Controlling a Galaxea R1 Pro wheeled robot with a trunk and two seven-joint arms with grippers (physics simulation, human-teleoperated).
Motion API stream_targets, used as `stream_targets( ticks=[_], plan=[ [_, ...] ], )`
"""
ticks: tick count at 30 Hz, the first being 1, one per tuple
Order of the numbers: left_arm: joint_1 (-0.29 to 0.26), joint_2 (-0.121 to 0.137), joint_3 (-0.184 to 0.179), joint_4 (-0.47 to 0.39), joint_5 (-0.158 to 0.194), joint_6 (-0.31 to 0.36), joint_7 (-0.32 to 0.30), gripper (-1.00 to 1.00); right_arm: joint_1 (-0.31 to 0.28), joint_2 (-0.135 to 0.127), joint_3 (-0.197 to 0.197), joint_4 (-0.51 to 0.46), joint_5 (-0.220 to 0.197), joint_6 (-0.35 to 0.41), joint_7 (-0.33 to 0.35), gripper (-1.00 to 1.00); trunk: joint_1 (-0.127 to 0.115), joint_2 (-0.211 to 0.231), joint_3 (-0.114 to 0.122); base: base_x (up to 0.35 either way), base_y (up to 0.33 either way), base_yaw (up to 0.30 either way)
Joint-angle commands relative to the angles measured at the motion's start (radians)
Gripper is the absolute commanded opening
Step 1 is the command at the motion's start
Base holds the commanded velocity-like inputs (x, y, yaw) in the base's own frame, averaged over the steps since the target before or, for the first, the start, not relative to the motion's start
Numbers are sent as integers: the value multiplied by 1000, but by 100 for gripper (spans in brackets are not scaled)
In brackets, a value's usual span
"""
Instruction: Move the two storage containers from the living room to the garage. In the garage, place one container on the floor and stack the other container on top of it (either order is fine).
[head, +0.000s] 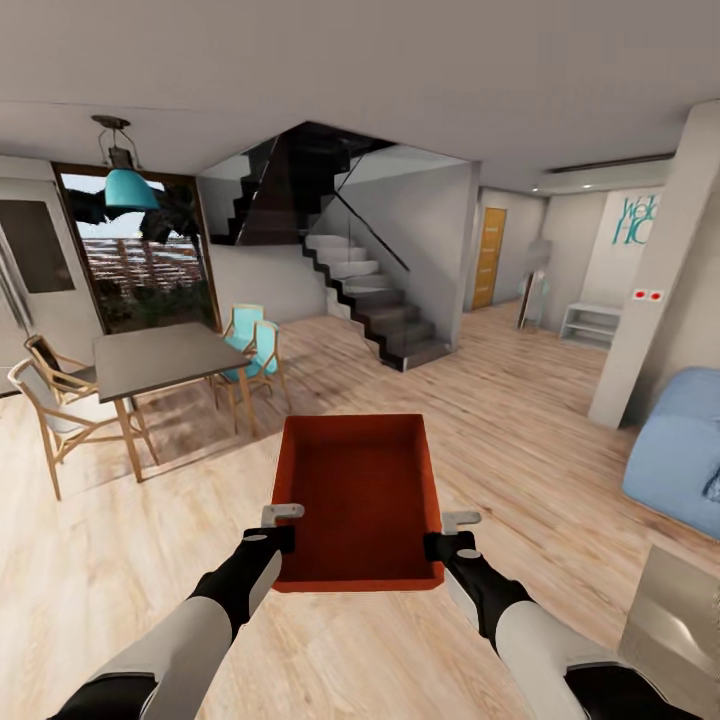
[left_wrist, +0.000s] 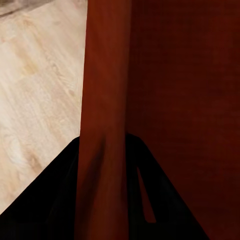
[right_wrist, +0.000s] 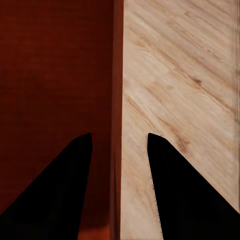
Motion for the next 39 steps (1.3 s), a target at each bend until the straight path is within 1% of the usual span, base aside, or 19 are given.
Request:
stream_targets(
  ticks=[1, 17, 39],
  plan=[
    [1, -2, -1, -4, 0, -54, -3, -100, 0, 10, -3, 3, -13, 3, 2, -100, 1, -1, 0, 322, 80, -273],
    [1, -2, -1, -4, 0, -54, -3, -100, 0, 10, -3, 3, -12, 0, 2, -100, 1, -1, 0, 322, 80, -280],
    [1, -2, -1, -4, 0, -54, -2, -100, 0, 9, -3, 4, -13, -6, 2, -100, 1, -1, 0, 322, 80, -15]
  ],
)
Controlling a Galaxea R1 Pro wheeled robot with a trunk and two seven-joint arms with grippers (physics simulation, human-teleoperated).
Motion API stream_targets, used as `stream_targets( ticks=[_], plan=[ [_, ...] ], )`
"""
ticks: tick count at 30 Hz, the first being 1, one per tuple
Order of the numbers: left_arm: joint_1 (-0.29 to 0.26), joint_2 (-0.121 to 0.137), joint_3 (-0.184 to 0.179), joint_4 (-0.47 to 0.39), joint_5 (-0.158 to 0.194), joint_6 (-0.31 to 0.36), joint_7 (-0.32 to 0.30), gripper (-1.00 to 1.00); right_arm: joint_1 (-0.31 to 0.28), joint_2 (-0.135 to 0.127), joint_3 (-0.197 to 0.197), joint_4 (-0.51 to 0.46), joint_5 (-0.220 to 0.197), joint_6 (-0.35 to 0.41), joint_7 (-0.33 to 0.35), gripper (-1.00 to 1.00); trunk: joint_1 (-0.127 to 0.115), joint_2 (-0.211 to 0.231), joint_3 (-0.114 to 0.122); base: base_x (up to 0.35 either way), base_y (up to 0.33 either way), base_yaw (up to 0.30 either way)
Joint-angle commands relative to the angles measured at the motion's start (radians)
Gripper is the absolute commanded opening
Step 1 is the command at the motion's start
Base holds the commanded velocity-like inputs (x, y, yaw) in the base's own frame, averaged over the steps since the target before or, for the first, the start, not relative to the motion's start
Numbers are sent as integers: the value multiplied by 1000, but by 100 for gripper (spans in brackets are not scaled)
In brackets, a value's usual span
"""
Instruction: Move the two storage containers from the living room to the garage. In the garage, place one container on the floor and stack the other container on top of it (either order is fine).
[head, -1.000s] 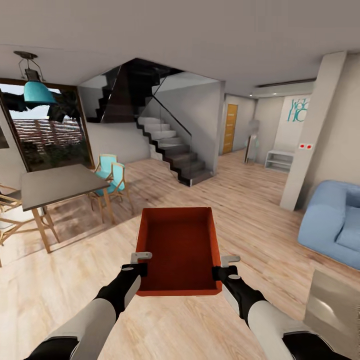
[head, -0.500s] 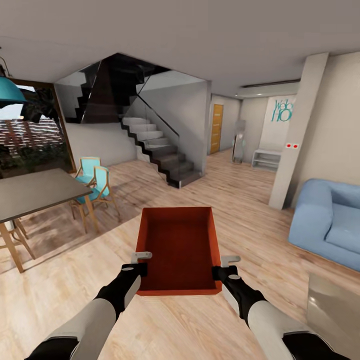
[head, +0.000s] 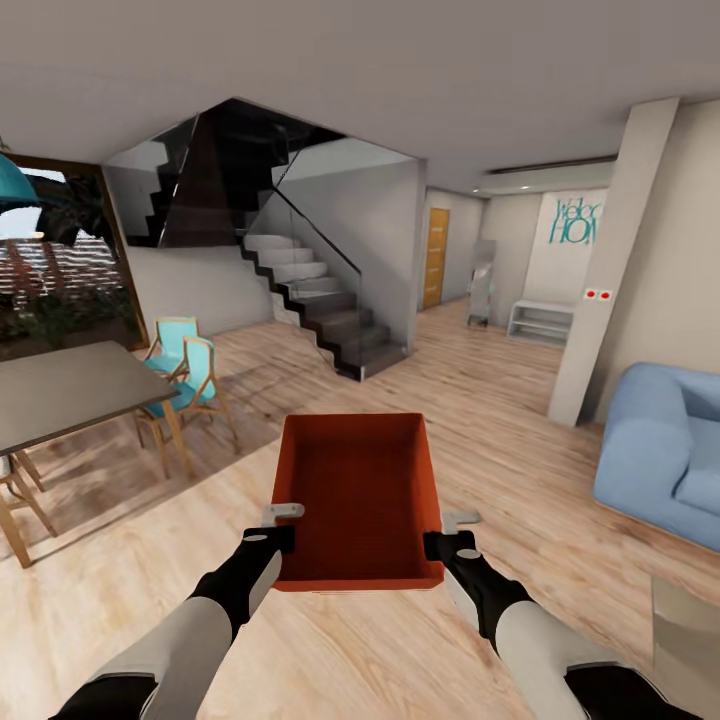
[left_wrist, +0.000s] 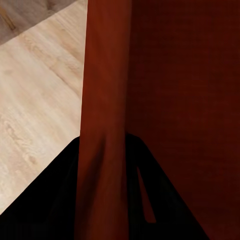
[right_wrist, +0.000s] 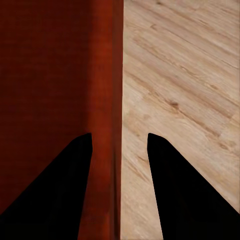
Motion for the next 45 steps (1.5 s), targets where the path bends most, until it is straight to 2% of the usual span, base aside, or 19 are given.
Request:
stream_targets(
  ticks=[1, 8, 37, 45],
  plan=[
    [0, -2, 1, -4, -1, -45, -3, -100, 0, 9, -5, 3, -12, 2, 3, -100, 1, -1, 0, 322, 72, 0],
    [0, -2, 1, -4, -1, -44, -3, -100, 1, 11, -5, 3, -12, 11, 3, -100, 1, -1, 0, 322, 18, -60],
    [0, -2, 1, -4, -1, -44, -3, -100, 0, 10, -5, 3, -12, 11, 3, -100, 1, -1, 0, 322, 0, -239],
    [0, -2, 1, -4, -1, -44, -3, -100, 1, 8, -5, 3, -12, 4, 4, -100, 1, -1, 0, 322, 0, -41]
  ],
)
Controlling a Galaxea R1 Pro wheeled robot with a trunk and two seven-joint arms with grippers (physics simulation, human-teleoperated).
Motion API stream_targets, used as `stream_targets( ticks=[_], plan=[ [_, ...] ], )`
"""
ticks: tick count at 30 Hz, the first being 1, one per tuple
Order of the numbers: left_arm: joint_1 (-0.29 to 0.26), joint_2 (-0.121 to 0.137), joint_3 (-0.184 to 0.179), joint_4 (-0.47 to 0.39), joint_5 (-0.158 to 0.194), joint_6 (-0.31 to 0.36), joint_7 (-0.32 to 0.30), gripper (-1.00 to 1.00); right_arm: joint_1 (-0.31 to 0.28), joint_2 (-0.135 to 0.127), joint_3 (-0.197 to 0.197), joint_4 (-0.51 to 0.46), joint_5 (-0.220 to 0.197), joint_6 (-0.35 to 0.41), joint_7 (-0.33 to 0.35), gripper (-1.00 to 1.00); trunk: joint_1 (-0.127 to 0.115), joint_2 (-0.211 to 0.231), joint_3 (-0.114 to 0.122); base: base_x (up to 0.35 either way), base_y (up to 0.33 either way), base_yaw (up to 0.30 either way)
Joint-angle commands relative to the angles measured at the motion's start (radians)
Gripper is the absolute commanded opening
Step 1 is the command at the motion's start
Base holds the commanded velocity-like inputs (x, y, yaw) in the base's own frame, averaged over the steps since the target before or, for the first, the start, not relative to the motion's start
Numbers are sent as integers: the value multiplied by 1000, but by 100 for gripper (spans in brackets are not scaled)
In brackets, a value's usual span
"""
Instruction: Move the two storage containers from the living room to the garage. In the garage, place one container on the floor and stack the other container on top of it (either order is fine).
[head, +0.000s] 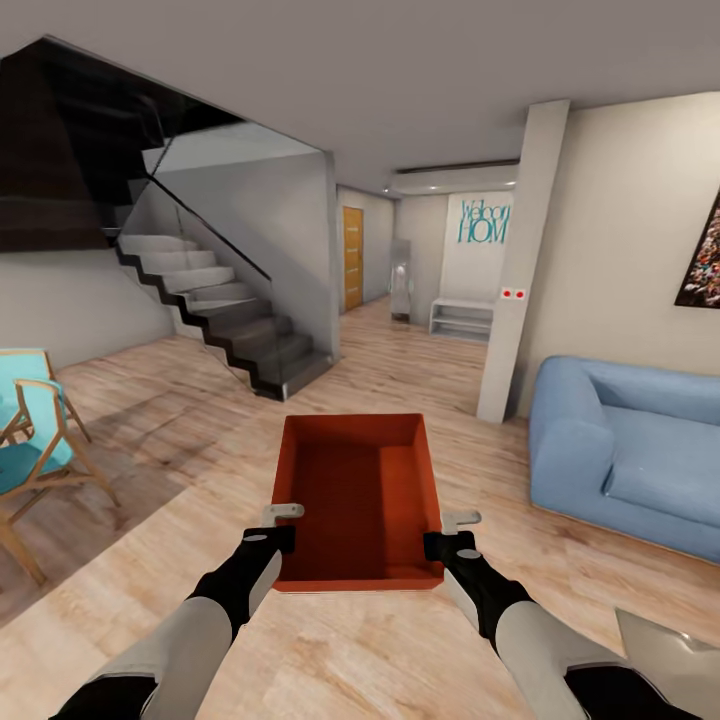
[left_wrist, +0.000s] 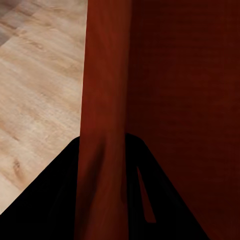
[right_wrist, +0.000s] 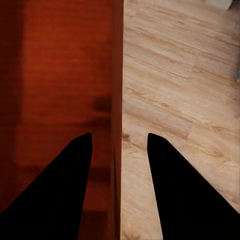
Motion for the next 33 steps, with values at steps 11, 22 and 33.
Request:
stream_targets(
  ticks=[11, 22, 33],
  plan=[
    [0, -2, 0, -4, 0, -46, -2, -100, 0, 10, -3, 3, -12, 10, 3, -100, 1, -1, 0, 322, 0, -1],
    [0, -2, 0, -4, 0, -46, -2, -100, 0, 8, -3, 3, -12, 1, 3, -100, 1, -1, 0, 322, 0, 0],
    [0, -2, 0, -4, 0, -46, -2, -100, 0, 9, -4, 3, -12, 2, 3, -100, 1, -1, 0, 322, 0, 0]
  ],
)
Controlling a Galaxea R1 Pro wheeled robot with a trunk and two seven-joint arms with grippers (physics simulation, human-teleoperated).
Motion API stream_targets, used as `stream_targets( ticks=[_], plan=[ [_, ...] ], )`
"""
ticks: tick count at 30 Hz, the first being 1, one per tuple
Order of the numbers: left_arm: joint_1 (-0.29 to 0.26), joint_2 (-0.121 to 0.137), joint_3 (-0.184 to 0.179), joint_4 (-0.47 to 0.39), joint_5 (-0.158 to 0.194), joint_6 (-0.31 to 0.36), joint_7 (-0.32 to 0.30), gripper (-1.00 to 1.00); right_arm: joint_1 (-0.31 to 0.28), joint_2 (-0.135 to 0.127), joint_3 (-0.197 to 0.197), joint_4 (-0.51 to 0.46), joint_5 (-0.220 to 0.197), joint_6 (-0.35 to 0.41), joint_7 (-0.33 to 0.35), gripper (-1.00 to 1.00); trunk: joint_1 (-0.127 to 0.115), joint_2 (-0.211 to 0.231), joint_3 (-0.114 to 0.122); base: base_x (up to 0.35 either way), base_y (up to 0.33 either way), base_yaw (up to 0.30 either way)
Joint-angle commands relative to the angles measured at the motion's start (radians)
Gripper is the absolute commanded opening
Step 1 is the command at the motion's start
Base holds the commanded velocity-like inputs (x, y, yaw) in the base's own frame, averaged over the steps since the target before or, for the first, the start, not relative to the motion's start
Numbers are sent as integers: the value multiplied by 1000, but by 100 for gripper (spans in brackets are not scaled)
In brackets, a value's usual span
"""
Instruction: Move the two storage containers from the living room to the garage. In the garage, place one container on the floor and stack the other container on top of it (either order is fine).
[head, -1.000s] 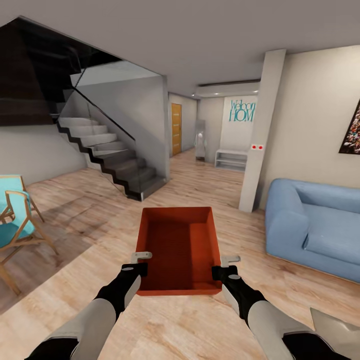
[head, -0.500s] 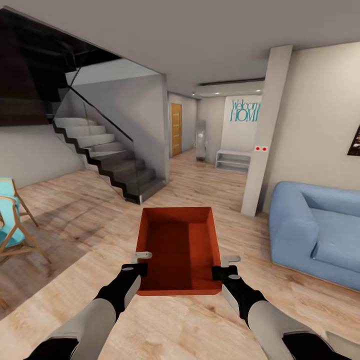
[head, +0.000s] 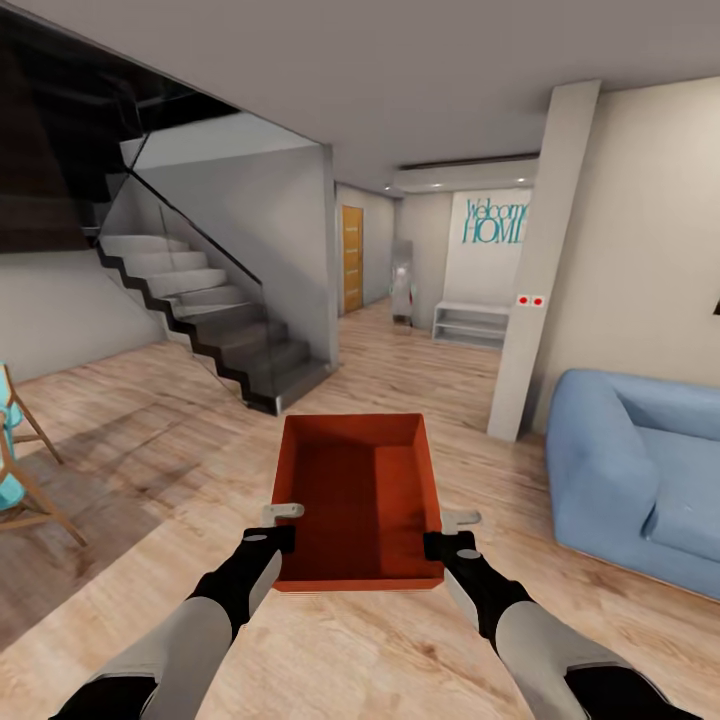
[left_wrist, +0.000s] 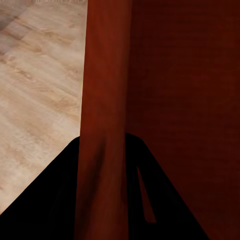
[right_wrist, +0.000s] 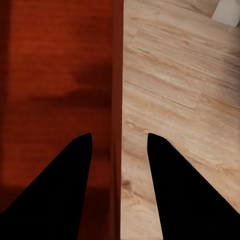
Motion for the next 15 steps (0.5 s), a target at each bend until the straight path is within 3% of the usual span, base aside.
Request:
stream_targets(
  ticks=[1, 5, 15],
  plan=[
    [0, -2, 1, -4, -1, -46, -2, -100, 0, 9, -4, 3, -12, 2, 3, -100, 1, -1, 0, 322, 0, 0],
    [0, -2, 1, -4, -1, -46, -2, -100, 0, 10, -4, 3, -12, 6, 2, -100, 1, -1, 0, 322, 0, -90],
    [0, -2, 1, -4, -1, -46, -2, -100, -1, 10, -5, 3, -12, 9, 2, -100, 1, -1, 2, 322, 0, -227]
  ],
)
